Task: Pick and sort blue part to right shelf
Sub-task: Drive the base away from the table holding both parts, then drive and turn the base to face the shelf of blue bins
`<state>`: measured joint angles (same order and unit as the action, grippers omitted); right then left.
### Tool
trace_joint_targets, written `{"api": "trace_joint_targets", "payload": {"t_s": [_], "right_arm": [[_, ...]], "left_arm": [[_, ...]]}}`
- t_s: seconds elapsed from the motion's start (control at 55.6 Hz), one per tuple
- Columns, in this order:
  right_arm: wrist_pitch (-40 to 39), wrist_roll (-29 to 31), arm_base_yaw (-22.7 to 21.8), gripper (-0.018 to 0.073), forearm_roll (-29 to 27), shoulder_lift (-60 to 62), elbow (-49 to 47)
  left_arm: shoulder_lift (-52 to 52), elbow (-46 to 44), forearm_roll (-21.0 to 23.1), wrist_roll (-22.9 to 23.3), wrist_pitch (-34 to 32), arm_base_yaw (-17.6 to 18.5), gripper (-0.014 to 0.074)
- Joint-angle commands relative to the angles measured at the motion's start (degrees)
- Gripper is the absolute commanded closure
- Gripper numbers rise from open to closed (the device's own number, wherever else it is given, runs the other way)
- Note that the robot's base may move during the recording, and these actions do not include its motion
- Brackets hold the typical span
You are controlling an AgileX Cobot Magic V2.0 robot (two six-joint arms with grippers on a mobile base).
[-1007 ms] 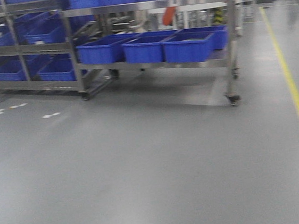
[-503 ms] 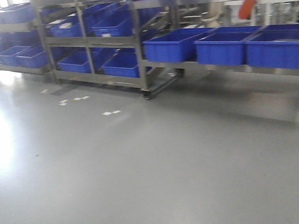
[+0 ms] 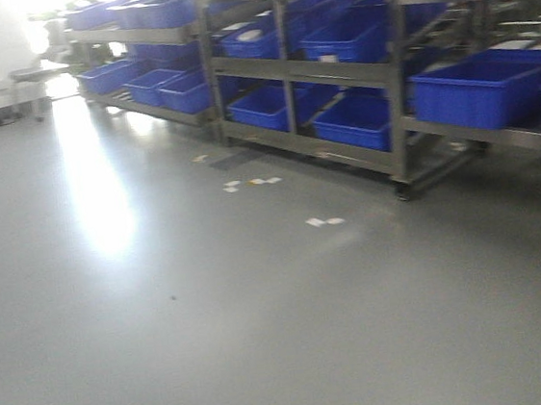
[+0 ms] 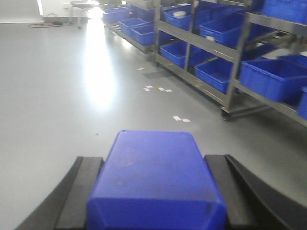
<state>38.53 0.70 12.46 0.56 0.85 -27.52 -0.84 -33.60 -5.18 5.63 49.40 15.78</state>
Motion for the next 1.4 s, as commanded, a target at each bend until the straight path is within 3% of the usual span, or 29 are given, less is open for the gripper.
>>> {"api": "trace_joint_targets", "payload": {"t_s": [0.0, 1.384], "right_arm": [[-5.40, 0.44, 0.05, 0.0332, 0.42, -0.93, -1.55], [-5.40, 0.44, 0.05, 0.0332, 0.42, -0.93, -1.55]], "left_arm": [[-1.10, -1.38, -0.19, 0.10, -4.92, 0.26, 0.0207], [-1.10, -1.38, -0.19, 0.10, -4.92, 0.26, 0.0207]]}}
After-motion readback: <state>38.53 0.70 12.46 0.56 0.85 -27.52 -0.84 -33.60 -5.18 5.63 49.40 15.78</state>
